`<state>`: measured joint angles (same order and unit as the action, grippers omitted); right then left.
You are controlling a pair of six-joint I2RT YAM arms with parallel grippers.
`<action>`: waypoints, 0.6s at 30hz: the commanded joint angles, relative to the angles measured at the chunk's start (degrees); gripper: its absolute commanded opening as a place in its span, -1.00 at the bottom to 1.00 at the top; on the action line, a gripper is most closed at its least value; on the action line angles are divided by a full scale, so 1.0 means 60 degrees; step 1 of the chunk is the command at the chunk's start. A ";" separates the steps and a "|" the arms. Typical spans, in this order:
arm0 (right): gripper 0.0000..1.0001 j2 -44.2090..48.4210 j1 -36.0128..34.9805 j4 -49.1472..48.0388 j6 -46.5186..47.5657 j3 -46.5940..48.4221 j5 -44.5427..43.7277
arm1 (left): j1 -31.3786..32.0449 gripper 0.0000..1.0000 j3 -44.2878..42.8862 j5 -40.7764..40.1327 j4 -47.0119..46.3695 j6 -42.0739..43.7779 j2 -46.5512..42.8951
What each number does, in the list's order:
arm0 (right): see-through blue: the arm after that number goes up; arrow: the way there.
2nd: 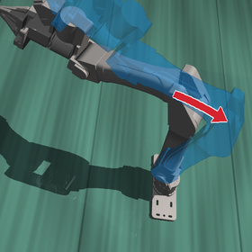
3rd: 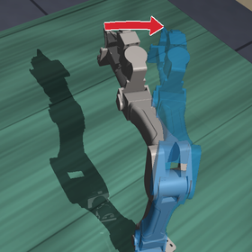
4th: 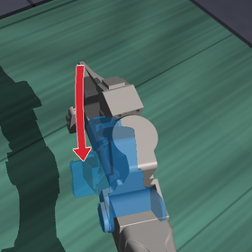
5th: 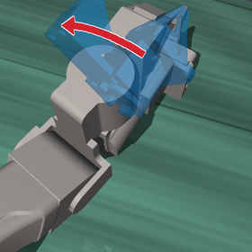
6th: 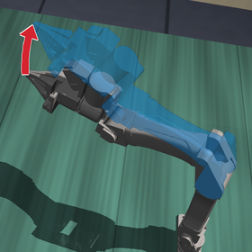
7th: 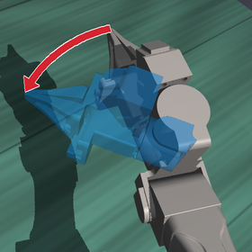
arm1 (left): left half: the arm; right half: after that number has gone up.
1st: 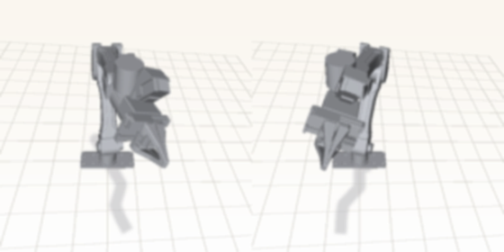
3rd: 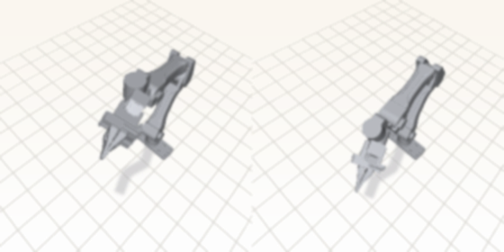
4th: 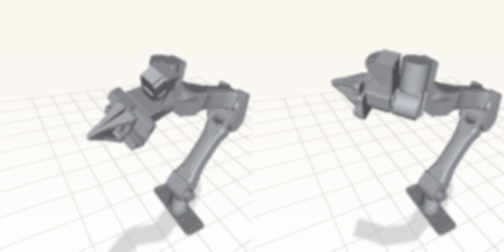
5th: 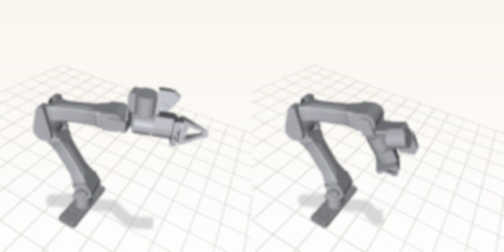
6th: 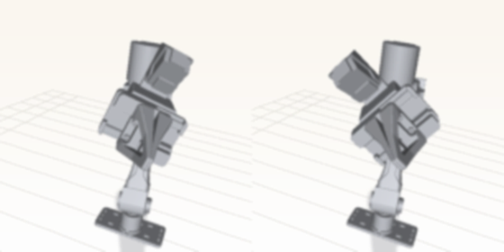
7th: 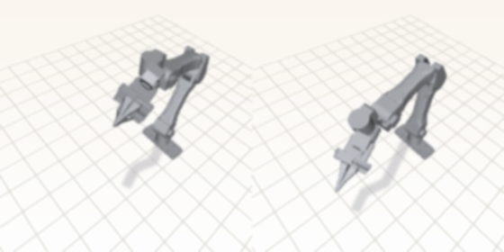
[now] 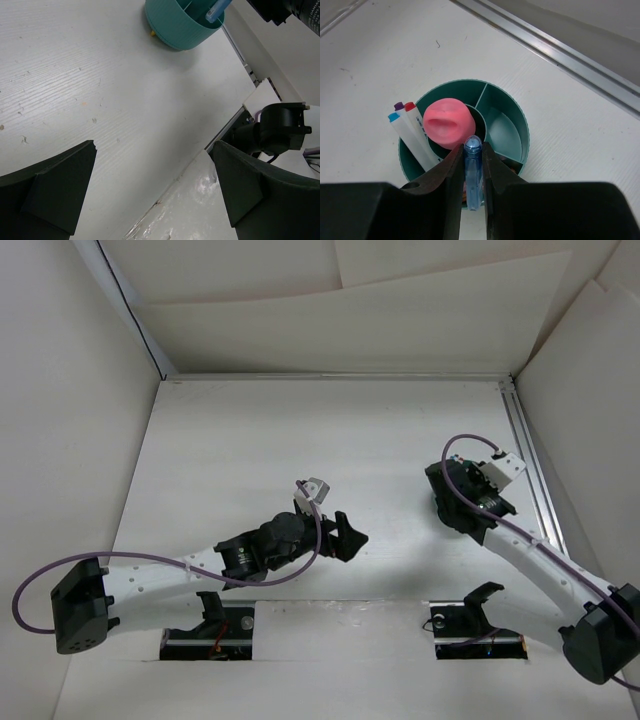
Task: Sort the stationery into containers
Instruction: Place the stationery in the storage box.
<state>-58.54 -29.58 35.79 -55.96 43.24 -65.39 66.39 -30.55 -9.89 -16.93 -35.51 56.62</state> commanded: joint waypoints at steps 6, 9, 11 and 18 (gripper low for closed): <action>-0.66 -0.0393 0.0067 0.0187 -0.0663 0.0117 -0.0514 | 0.0038 1.00 0.0052 -0.0036 -0.0299 -0.0059 -0.0120; -0.59 -0.0482 0.0067 0.0274 -0.0765 0.0029 -0.0514 | 0.0038 1.00 0.0052 -0.0036 -0.0299 -0.0059 -0.0120; -0.45 -0.0482 0.0067 0.0362 -0.0926 0.0029 -0.0514 | 0.0038 1.00 0.0052 -0.0036 -0.0299 -0.0059 -0.0120; -0.22 -0.0292 0.0067 0.0451 -0.0926 0.0132 -0.0426 | 0.0038 1.00 0.0052 -0.0036 -0.0299 -0.0059 -0.0032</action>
<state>-61.45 -29.58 37.74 -60.31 43.22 -66.43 66.39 -30.52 -9.91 -16.91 -35.51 56.62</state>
